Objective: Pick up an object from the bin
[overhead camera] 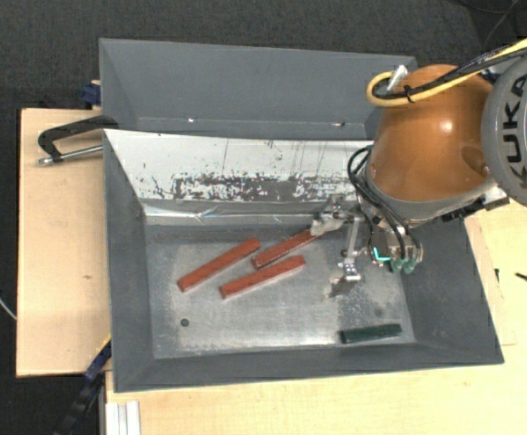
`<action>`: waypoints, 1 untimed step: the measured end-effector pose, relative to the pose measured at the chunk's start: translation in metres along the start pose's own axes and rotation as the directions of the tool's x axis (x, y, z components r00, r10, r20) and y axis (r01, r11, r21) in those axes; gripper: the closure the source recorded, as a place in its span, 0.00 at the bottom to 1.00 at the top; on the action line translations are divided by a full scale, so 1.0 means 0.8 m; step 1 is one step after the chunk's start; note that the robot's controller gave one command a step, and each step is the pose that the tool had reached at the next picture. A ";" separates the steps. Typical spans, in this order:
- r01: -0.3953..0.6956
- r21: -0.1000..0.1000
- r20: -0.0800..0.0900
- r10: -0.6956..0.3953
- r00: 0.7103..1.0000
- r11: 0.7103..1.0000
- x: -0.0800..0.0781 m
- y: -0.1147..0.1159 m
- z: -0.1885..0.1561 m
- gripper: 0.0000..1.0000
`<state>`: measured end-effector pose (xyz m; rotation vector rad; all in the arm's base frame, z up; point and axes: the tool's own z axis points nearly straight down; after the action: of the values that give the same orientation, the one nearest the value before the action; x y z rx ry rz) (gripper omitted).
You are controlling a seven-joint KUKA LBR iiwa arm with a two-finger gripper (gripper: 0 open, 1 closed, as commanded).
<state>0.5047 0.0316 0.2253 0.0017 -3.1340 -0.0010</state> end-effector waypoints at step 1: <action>-0.001 -0.001 0.009 0.001 1.000 1.000 -0.002 0.000 -0.005 0.00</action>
Offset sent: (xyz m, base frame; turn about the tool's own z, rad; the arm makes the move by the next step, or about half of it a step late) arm 0.0749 0.0872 -0.0994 -0.0378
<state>0.5064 0.0314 0.2293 -0.0002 -3.1428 -0.0019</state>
